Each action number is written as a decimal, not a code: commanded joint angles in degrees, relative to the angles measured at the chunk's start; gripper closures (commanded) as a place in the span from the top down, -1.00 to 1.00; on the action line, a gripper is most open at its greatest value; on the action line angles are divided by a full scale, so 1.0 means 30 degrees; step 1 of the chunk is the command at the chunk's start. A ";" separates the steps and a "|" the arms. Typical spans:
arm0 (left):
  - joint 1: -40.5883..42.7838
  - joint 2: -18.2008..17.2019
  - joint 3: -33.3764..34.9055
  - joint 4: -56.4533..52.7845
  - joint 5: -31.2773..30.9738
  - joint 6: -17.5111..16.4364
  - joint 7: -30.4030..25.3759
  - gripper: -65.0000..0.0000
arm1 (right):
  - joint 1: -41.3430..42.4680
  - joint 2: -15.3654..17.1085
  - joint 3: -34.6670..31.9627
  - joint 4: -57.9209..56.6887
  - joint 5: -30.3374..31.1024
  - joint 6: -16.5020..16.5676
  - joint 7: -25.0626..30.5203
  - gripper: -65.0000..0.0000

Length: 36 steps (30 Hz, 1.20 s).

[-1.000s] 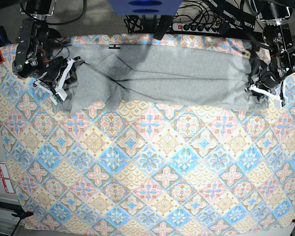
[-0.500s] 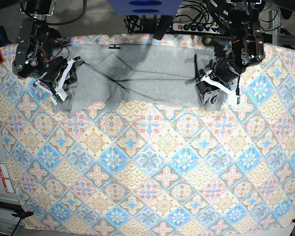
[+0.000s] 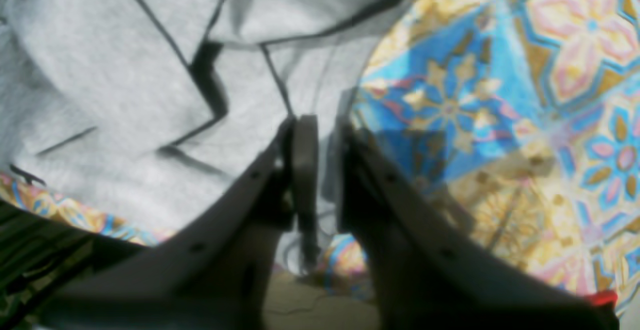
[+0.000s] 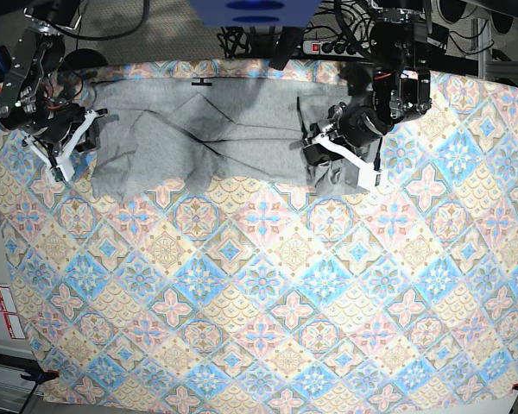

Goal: Fold the T-shirt properly
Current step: 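Fold the strip end held by the left gripper toward the right gripper, then release the folded end and hold the right gripper on the other end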

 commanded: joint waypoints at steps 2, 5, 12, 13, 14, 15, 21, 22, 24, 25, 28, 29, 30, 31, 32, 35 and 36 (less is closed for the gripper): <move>-0.0170 0.0019 0.0397 0.0045 -0.0365 -0.0191 -0.0215 -1.00 | 0.0114 0.0301 0.0937 0.0291 0.0215 0.0048 0.0198 -0.82; -0.0287 0.0048 0.0749 -0.0248 -0.0365 -0.0191 -0.0215 -1.00 | 0.0114 0.0301 0.1816 0.0291 0.0215 0.0048 0.0169 -0.82; -0.0785 0.0048 0.2272 -0.0688 -0.0365 -0.0191 -0.0244 -1.00 | 0.0114 0.0331 0.1933 0.0291 0.0215 0.0048 0.0169 -0.82; -0.0932 0.0048 0.2419 -0.0688 -0.0365 -0.0191 -0.0244 -1.00 | 0.0114 0.0331 0.1933 0.0291 0.0215 0.0048 0.0169 -0.82; -0.1049 0.0048 0.2536 -0.0688 -0.0365 -0.0191 -0.0244 -1.00 | 0.0114 0.0331 0.1933 0.0291 0.0215 0.0048 0.0169 -0.82; -0.1137 0.0048 0.2683 -0.0717 -0.0365 -0.0191 -0.0244 -1.00 | 0.0114 0.0331 0.1933 0.0291 0.0215 0.0048 0.0169 -0.82; -0.1664 0.0048 0.3679 -0.1977 -0.0394 -0.0191 -0.0244 -1.00 | 0.0114 0.0331 0.1933 0.0291 0.0215 0.0048 0.0169 -0.82; -0.1664 0.0048 0.3796 -0.2124 -0.0394 -0.0191 -0.0244 -1.00 | 0.0114 0.0331 0.1933 0.0291 0.0215 0.0048 0.0169 -0.82; -0.1664 0.0048 0.3826 -0.2124 -0.0423 -0.0191 -0.0185 -1.00 | 0.0114 0.0331 0.1933 0.0291 0.0215 0.0048 0.0169 -0.82; -0.1664 0.0048 0.4031 -0.2124 -0.0716 -0.0191 -0.0185 -1.00 | 0.0114 0.0331 0.1933 0.0291 0.0215 0.0048 0.0169 -0.82; -0.1664 -0.0069 0.4470 -0.2124 -0.1683 -0.0191 -0.0156 -1.00 | 0.0114 0.0331 0.1933 0.0291 0.0215 0.0048 0.0169 -0.82; -0.1664 -0.0098 0.4470 -0.2124 -0.1918 -0.0191 -0.0156 -1.00 | 0.0114 0.0331 0.1933 0.0291 0.0215 0.0048 0.0169 -0.82; -0.1664 -0.0098 0.4412 -0.2095 -0.2035 -0.0191 -0.0156 -1.00 | 0.0114 0.0331 0.1933 0.0291 0.0215 0.0048 0.0169 -0.82; -0.1664 -0.0098 0.4382 -0.2095 -0.2035 -0.0191 -0.0156 -1.00 | 0.0114 0.0331 0.1933 0.0291 0.0215 0.0048 0.0169 -0.82; -0.1664 -0.0098 0.4382 -0.2095 -0.2035 -0.0191 -0.0156 -1.00 | 0.0114 0.0331 0.1933 0.0291 0.0215 0.0048 0.0169 -0.82; -0.1664 -0.0391 0.4470 -0.2095 -0.2094 -0.0191 -0.0127 -0.98 | 0.0114 0.0331 0.1933 0.0291 0.0215 0.0048 0.0169 -0.82; -0.1694 -0.0450 0.4470 -0.2095 -0.2094 -0.0191 -0.0127 -0.93 | 0.0114 0.0331 0.1933 0.0291 0.0215 0.0048 0.0169 -0.82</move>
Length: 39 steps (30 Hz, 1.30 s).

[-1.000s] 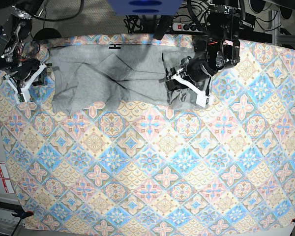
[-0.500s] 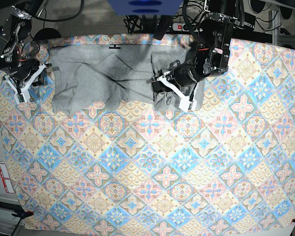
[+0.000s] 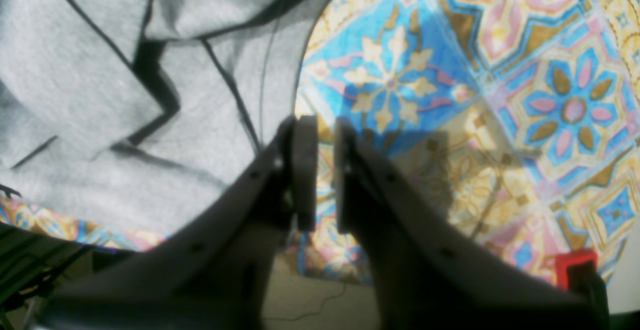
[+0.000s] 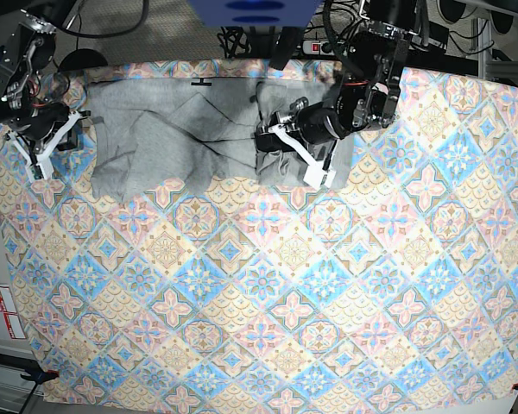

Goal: Fold the T-shirt properly
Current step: 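Release the folded end and hold the right gripper on the other end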

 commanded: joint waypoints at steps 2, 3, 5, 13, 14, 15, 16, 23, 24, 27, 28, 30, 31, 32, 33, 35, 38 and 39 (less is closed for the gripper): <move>-0.0135 0.0002 -0.0003 0.0361 -0.0309 -0.0140 -0.0119 -0.84 | 0.0107 0.0345 0.0134 0.0291 0.0215 0.0048 0.0278 -0.82; -0.0135 -0.0027 -0.0003 0.0361 -0.0309 -0.0140 -0.0119 -0.79 | 0.0107 0.0345 0.0134 0.0291 0.0215 0.0048 0.0278 -0.82; -0.0135 -0.0027 0.0026 0.0449 -0.0309 -0.0140 -0.0119 -0.69 | 0.0107 0.0345 0.0134 0.0291 0.0215 0.0048 0.0278 -0.82; -0.0281 -0.1844 -0.0120 0.2998 -0.2184 -0.0170 0.2957 -0.19 | 0.0107 0.0345 0.0134 0.0291 0.0215 0.0048 0.0278 -0.82; -0.0281 -0.2313 -0.0296 0.3467 -0.2887 -0.0170 0.2957 -0.14 | 0.0107 0.0345 0.0105 0.0291 0.0156 0.0048 0.0278 -0.81; -0.0252 -0.2958 -0.0882 0.3789 -0.3444 -0.0140 0.2957 -0.12 | 0.0107 0.0345 0.0046 0.0291 0.0127 0.0048 0.0278 -0.81; -0.0223 -0.3397 -0.1673 0.3936 -0.3825 -0.0140 0.2957 -0.12 | 0.0107 0.0345 0.0017 0.0291 0.0127 0.0048 0.0278 -0.81; 0.1155 -0.4277 -0.7505 0.3906 -0.4030 -0.0111 0.3045 -0.12 | 0.0810 0.0374 -0.0013 -0.0265 0.0097 0.0048 0.0249 -0.49; 0.1389 -0.4277 -0.8120 0.3906 -0.4030 -0.0111 0.3045 -0.12 | 0.0840 0.0433 -0.0013 -0.0441 0.0097 0.0048 0.0249 -0.44; 0.1799 -0.4277 -0.8912 0.3555 -0.4030 -0.0140 0.3045 -0.12 | 0.1221 0.0697 -0.0042 -0.0851 0.0215 0.0048 0.0190 -0.37; 0.1799 -0.4277 -0.8912 0.3203 -0.4030 -0.0140 0.3045 -0.12 | 0.1279 0.0697 -0.0042 -0.0939 0.0244 0.0048 0.0161 -0.36; 0.1770 -0.4277 -0.8882 0.2412 -0.4030 -0.0140 0.3045 -0.12 | 0.1279 0.0697 -0.0071 -0.0939 0.0244 0.0048 0.0161 -0.35; 0.1741 -0.4277 -0.8853 0.2002 -0.4030 -0.0140 0.3045 -0.12 | 0.1250 0.0697 -0.0101 -0.0939 0.0244 0.0048 0.0161 -0.35; 0.1741 -0.4277 -0.8853 0.1767 -0.4030 -0.0140 0.3016 -0.12 | 0.1279 0.0697 -0.0306 -0.0939 0.0244 0.0048 0.0161 -0.35; 0.1712 -0.4218 -0.8853 0.1562 -0.4030 -0.0140 0.2987 -0.12 | 0.1279 0.0697 -0.0657 -0.0939 0.0244 0.0048 0.0161 -0.35; 0.1712 -0.4189 -0.8853 0.1504 -0.4030 -0.0140 0.2987 -0.12 | 0.1309 0.0726 -0.1243 -0.0939 0.0244 0.0048 0.0161 -0.35; 0.1653 -0.4189 -0.8853 0.1504 -0.4030 -0.0140 0.2987 -0.12 | 0.1309 0.0726 -0.2005 -0.1174 0.0244 0.0048 0.0161 -0.35; 0.1653 -0.4189 -0.8853 0.1504 -0.4030 -0.0140 0.2987 -0.12 | 0.1309 0.0726 -0.2210 -0.1467 0.0244 0.0048 0.0161 -0.35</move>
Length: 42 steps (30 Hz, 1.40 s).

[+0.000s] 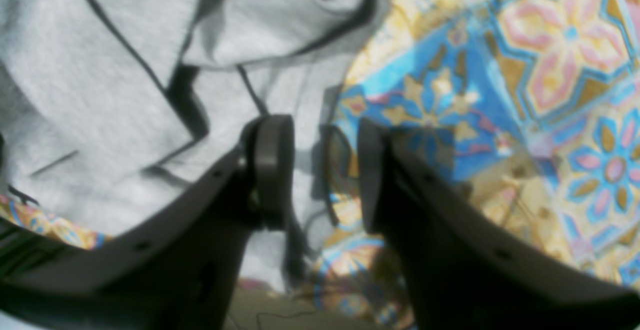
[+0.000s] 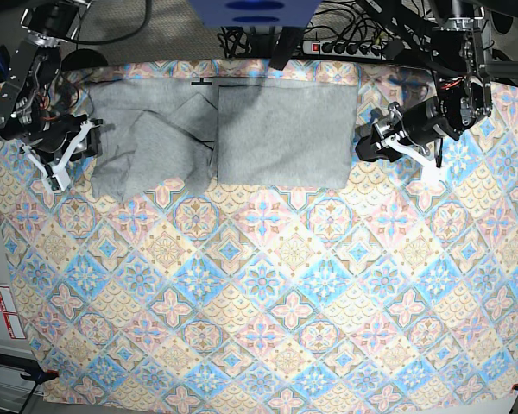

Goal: Fold the T-shirt properly
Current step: 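Release the folded end and hold the right gripper on the other end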

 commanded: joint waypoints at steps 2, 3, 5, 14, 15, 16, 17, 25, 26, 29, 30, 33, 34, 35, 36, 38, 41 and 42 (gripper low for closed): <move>-0.0132 -0.0255 -0.0103 0.0309 -0.0307 -0.0075 -0.0095 -0.12 | 0.0121 0.0325 -0.0274 -0.0545 0.0215 0.0048 0.0154 -0.35; -0.0132 -0.0284 -0.0103 0.0309 -0.0307 -0.0075 -0.0095 -0.12 | 0.0121 0.0325 -0.0421 -0.0985 0.0215 0.0048 0.0212 -0.35; -0.0132 -0.0284 -0.0103 0.0309 -0.0307 -0.0075 -0.0095 -0.12 | 0.0502 0.0325 -0.0597 -0.1835 0.0215 0.0048 0.0242 -0.35; -0.0161 -0.0313 -0.0103 0.0309 -0.0278 -0.0075 -0.0095 -0.12 | 0.1704 0.0296 -0.0509 -0.4501 0.0185 0.0048 0.0271 -0.31; -0.0161 -0.0313 -0.0103 0.0309 -0.0249 -0.0075 -0.0095 -0.12 | 0.1704 0.0296 -0.0479 -0.4619 0.0185 0.0048 0.0271 -0.25; -0.0161 -0.0313 -0.0103 0.0309 -0.0044 -0.0075 -0.0095 -0.12 | 0.1704 0.0296 -0.0450 -0.4736 0.0215 0.0048 0.0271 -0.18; -0.0161 -0.0284 -0.0103 0.0309 0.0220 -0.0075 -0.0095 -0.12 | 0.1704 0.0296 -0.0450 -0.4736 0.0420 0.0048 0.0271 -0.12; -0.0425 -0.0196 0.0835 0.0309 0.1656 -0.0075 -0.0095 -0.12 | 0.1674 0.0296 -0.0626 -0.4882 0.3790 0.0048 0.0212 0.03; -0.0454 -0.0196 0.0893 0.0309 0.1656 -0.0075 -0.0095 -0.12 | 0.1674 0.0267 -0.0626 -0.5000 0.3790 0.0048 0.0212 0.03; -0.0454 -0.0167 0.0893 0.0309 0.1568 -0.0075 -0.0095 -0.12 | 0.1733 0.0267 -0.0626 -0.5820 0.3790 0.0048 0.0271 0.03; -0.0454 -0.0167 0.0893 0.0309 0.1568 -0.0075 -0.0095 -0.12 | 0.1909 0.0267 -0.0626 -0.6113 0.3790 0.0048 0.0271 0.04; -0.0454 -0.0167 0.0864 0.0309 0.1568 -0.0075 -0.0095 -0.12 | 0.2114 0.0267 -0.0626 -0.6816 0.3790 0.0048 0.0271 0.04; -0.0454 -0.0167 0.0864 0.0309 0.1568 -0.0075 -0.0095 -0.12 | 0.2114 0.0267 -0.0597 -0.6904 0.3790 0.0048 0.0300 0.04; -0.0454 -0.0167 0.0864 0.0309 0.1568 -0.0075 -0.0095 -0.12 | 0.2114 0.0267 -0.0597 -0.6934 0.3790 0.0048 0.0300 0.04; -0.0454 -0.0167 0.0835 0.0309 0.1568 -0.0075 -0.0095 -0.12 | 0.2114 0.0267 -0.0597 -0.6934 0.3790 0.0048 0.0300 0.04; -0.0454 -0.0167 0.0835 0.0309 0.1568 -0.0075 -0.0095 -0.12 | 0.2114 0.0267 -0.0597 -0.6934 0.3790 0.0048 0.0300 0.04; -0.0454 -0.0167 0.0835 0.0309 0.1539 -0.0075 -0.0095 -0.12 | 0.2114 0.0267 -0.0597 -0.6963 0.3790 0.0048 0.0300 0.04; -0.0454 -0.0167 0.0835 0.0309 0.1539 -0.0075 -0.0095 -0.12 | 0.2114 0.0267 -0.0597 -0.6963 0.3790 0.0048 0.0300 0.04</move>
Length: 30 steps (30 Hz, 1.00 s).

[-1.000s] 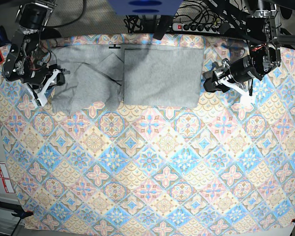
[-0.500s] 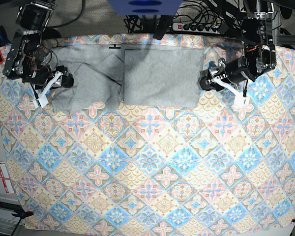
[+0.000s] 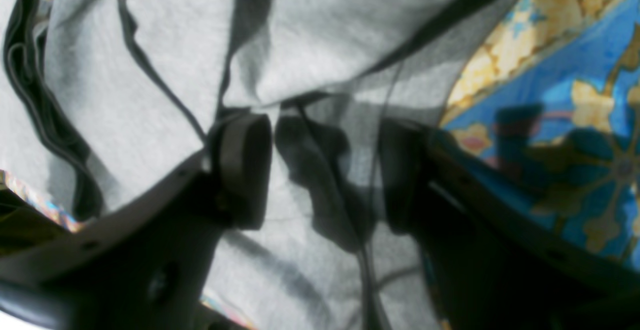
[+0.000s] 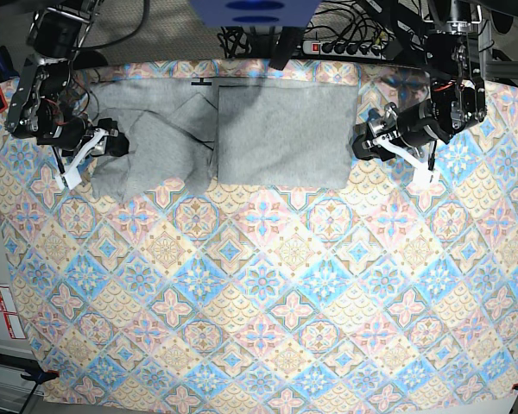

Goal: Fold the T-shirt properly
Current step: 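Release the folded end and hold the right gripper on the other end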

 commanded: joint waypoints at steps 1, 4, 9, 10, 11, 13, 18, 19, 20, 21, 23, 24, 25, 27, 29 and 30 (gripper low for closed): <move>-0.0097 -0.0174 -0.0141 0.0309 -0.0355 -0.0075 -0.0102 -0.12 | 0.0067 0.0143 0.0015 0.0060 -0.0115 0.0048 -0.0224 0.04; -0.0097 -0.0174 -0.0141 0.0309 -0.0355 -0.0075 -0.0102 -0.12 | 0.0067 0.0143 0.0015 0.0090 -0.0115 0.0048 -0.0224 0.04; -0.0097 -0.0174 -0.0141 0.0309 -0.0355 -0.0075 -0.0102 -0.12 | 0.0125 0.0407 0.0191 0.0178 -0.0115 0.0048 -0.0224 0.04; -0.0097 -0.0174 -0.0141 0.0309 -0.0355 -0.0075 -0.0102 -0.12 | 0.0242 0.0641 0.0191 0.0178 -0.0115 0.0048 -0.0224 0.04; -0.0097 -0.0174 -0.0141 0.0309 -0.0355 -0.0075 -0.0102 -0.12 | 0.0330 0.0758 0.0133 0.0207 -0.0115 0.0048 -0.0224 0.04; -0.0097 -0.0174 -0.0112 0.0309 -0.0355 -0.0075 -0.0102 -0.12 | 0.0389 0.0788 0.0162 0.0207 -0.0115 0.0048 -0.0224 0.04; -0.0097 -0.0174 -0.0112 0.0309 -0.0355 -0.0075 -0.0102 -0.12 | 0.0360 0.0875 0.0191 0.0265 -0.0115 0.0048 -0.0224 0.04; -0.0097 -0.0174 -0.0112 0.0309 -0.0355 -0.0075 -0.0102 -0.12 | 0.0360 0.0993 0.0191 0.0236 -0.0115 0.0048 -0.0224 0.04; -0.0097 -0.0174 -0.0112 0.0309 -0.0355 -0.0075 -0.0102 -0.12 | 0.0360 0.0993 0.0191 0.0236 -0.0115 0.0048 -0.0224 0.04; -0.0097 -0.0174 -0.0112 0.0309 -0.0355 -0.0075 -0.0102 -0.12 | 0.0330 0.0993 0.0191 0.0178 -0.0115 0.0048 -0.0224 0.04; -0.0097 -0.0174 -0.0112 0.0309 -0.0355 -0.0075 -0.0102 -0.12 | 0.0330 0.0993 0.0162 0.0031 -0.0115 0.0048 -0.0195 0.04; -0.0097 -0.0174 -0.0112 0.0309 -0.0355 -0.0075 -0.0102 -0.12 | 0.0330 0.0993 0.0133 0.0031 -0.0145 0.0048 -0.0195 0.04; -0.0097 -0.0174 -0.0112 0.0309 -0.0355 -0.0075 -0.0102 -0.12 | 0.0330 0.0993 0.0074 0.0031 -0.0174 0.0048 -0.0195 0.04; -0.0097 -0.0174 -0.0112 0.0309 -0.0355 -0.0075 -0.0102 -0.12 | 0.0330 0.0993 0.0045 0.0031 -0.0174 0.0048 -0.0048 0.04; -0.0097 -0.0174 -0.0112 0.0309 -0.0355 -0.0075 -0.0102 -0.12 | 0.0330 0.0993 0.0015 0.0031 -0.0174 0.0048 0.0010 0.04; -0.0097 -0.0174 -0.0112 0.0309 -0.0355 -0.0075 -0.0102 -0.12 | 0.0301 0.0993 -0.0014 0.0031 -0.0174 0.0048 0.0010 0.04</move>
